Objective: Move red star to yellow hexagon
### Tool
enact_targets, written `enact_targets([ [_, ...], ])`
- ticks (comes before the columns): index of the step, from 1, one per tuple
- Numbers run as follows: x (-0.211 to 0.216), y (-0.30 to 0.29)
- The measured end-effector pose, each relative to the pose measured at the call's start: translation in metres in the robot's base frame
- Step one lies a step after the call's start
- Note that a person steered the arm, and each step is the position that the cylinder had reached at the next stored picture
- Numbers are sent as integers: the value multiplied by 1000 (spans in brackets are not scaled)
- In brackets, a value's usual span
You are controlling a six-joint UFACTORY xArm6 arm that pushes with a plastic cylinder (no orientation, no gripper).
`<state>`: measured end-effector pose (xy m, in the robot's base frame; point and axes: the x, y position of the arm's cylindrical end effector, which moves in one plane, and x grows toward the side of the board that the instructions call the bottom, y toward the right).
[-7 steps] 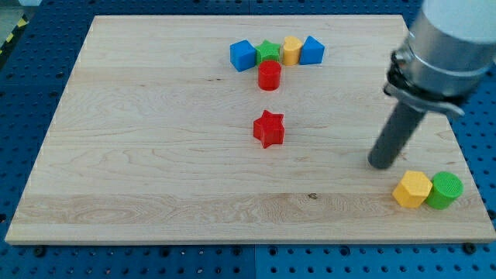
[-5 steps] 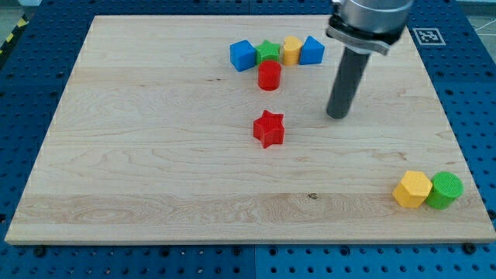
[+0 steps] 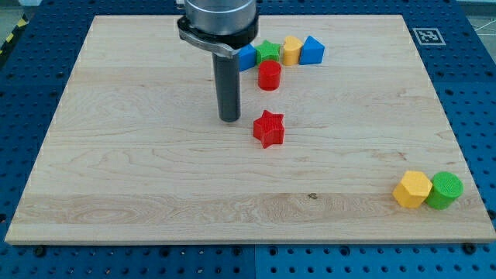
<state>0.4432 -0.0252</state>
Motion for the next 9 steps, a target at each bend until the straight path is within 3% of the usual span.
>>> enact_targets([
  [6, 85, 118],
  [9, 97, 191],
])
